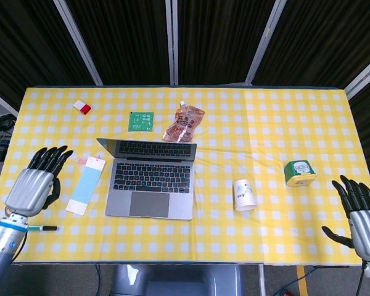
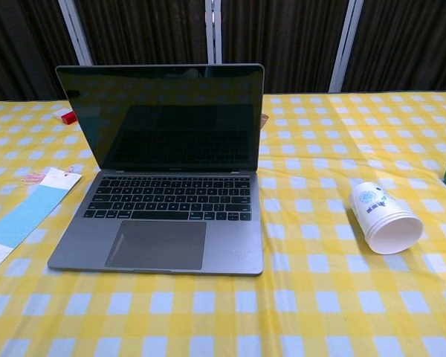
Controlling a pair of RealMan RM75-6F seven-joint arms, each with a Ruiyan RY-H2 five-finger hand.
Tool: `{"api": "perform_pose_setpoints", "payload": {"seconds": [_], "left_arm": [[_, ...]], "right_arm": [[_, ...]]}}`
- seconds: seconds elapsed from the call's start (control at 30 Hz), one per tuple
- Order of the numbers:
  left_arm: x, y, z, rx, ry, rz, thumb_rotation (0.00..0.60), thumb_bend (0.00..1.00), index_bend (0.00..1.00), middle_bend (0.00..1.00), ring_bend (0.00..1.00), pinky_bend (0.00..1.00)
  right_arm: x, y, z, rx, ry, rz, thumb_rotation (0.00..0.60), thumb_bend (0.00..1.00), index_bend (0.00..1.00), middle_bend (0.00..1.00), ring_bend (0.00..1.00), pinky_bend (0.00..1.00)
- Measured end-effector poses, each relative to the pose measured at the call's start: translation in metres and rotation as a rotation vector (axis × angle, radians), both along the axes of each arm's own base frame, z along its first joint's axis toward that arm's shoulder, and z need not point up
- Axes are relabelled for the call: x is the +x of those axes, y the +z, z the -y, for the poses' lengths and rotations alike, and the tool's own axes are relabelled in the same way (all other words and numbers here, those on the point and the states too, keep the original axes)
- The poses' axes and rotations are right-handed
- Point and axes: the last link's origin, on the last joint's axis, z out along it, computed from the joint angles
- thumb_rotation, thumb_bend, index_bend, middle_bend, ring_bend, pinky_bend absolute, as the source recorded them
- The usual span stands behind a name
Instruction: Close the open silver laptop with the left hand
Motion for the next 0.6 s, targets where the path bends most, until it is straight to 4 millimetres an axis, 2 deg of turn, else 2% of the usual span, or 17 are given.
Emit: {"api": "perform_pose_setpoints", "payload": {"seconds": [0.3, 0.43, 0.6], "left_arm": [[0.062, -0.019, -0.081, -0.127, -0.055, 0.027, 0.6, 1.0, 0.0, 0.0, 0.0, 0.0], [0.075, -0.031, -0.109, -0.163, -0.051, 0.019, 0.6, 1.0, 0.02, 0.02, 0.05, 0.12], [0.084, -0.049, -0.129, -0.176, -0.056, 0.024, 0.6, 1.0, 0.09, 0.17, 0.19, 0.26]], "right_arm": [[-0.005, -0.003, 0.007, 0.002, -0.033, -0.01, 0.6, 0.0, 0.0, 0.0, 0.0, 0.0], [-0.009, -0.003, 0.01, 0.001, -0.053, -0.015, 0.6, 0.0, 0.0, 0.0, 0.0, 0.0], [-0.012, -0.005, 0.012, 0.003, -0.068, -0.033, 0.6, 0.0, 0.0, 0.0, 0.0, 0.0]]}}
